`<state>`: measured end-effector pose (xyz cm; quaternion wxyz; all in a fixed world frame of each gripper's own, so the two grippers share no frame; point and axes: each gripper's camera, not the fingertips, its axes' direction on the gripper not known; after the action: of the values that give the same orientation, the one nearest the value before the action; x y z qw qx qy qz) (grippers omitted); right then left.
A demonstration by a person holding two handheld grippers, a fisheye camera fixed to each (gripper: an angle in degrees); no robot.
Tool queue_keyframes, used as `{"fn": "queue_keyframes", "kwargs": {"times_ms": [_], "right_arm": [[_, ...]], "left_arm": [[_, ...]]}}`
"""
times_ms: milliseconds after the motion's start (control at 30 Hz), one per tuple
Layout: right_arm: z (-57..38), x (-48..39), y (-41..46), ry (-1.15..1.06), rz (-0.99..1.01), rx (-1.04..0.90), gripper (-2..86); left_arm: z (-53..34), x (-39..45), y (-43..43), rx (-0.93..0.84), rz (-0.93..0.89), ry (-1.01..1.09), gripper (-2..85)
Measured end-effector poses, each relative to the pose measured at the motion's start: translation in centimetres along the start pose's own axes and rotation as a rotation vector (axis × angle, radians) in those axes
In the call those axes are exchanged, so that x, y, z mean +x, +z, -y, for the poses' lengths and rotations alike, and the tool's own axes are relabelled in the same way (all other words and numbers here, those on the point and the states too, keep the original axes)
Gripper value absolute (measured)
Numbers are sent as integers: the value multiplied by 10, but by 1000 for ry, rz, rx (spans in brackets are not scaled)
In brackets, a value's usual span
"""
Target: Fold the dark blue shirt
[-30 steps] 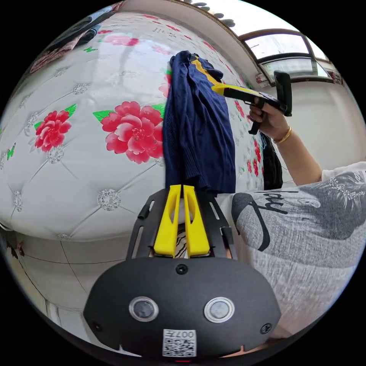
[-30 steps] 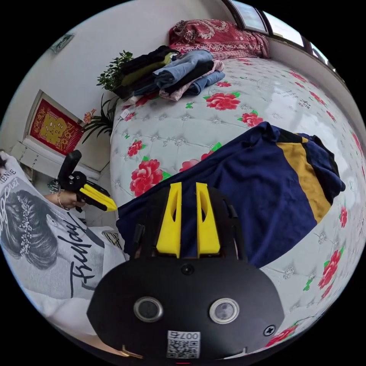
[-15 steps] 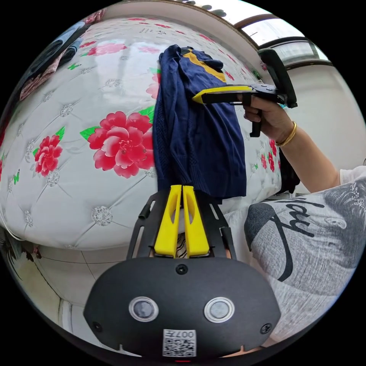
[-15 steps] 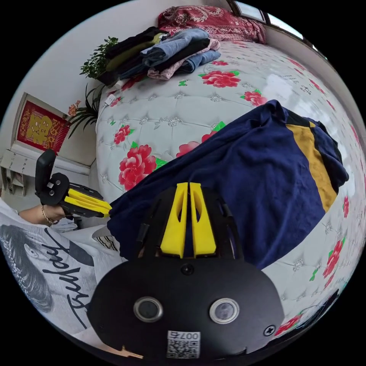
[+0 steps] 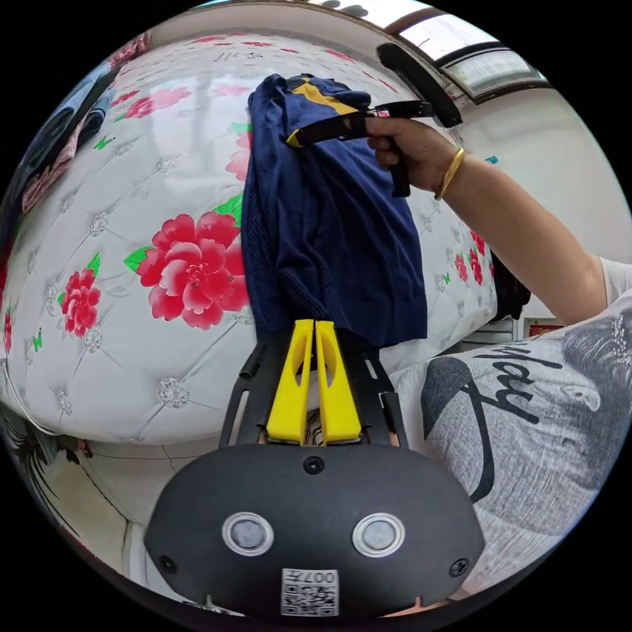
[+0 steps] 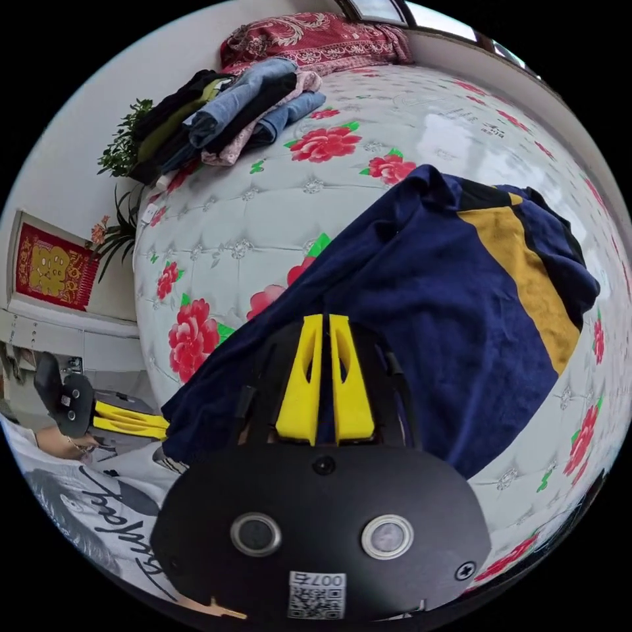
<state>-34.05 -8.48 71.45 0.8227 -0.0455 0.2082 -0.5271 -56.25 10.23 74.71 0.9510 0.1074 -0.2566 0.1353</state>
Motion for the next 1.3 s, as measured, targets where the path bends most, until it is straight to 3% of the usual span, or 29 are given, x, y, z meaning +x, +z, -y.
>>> {"fn": "queue_keyframes", "kwargs": {"times_ms": [200, 400, 500, 567, 700, 767, 900, 1167, 1300], "right_arm": [[-56, 27, -66, 78, 22, 203, -1], [-190, 93, -178, 194, -97, 389, -2], [-272, 145, -212, 369, -146, 360, -2], [-349, 185, -227, 561, -280, 330, -1], [-454, 242, -209, 853, -217, 225, 3], [-497, 253, -210, 957, -185, 297, 12], [-477, 234, -234, 773, -198, 484, 39], [-266, 220, -211, 177, -300, 322, 73], [-194, 218, -171, -20, -322, 205, 60]], "left_arm": [[9, 35, -9, 15, 1, 93, -10], [45, 112, -13, 46, -54, 347, -10], [62, 136, -3, 48, -86, 395, -10], [72, 142, 4, 29, -68, 393, -10], [83, 136, 9, 8, 7, 349, -10], [95, 126, 6, 20, 41, 288, -10], [128, 115, -5, 62, 89, 239, -9], [268, 131, 3, 193, 216, 400, -2], [321, 134, 35, 142, 254, 502, 16]]}}
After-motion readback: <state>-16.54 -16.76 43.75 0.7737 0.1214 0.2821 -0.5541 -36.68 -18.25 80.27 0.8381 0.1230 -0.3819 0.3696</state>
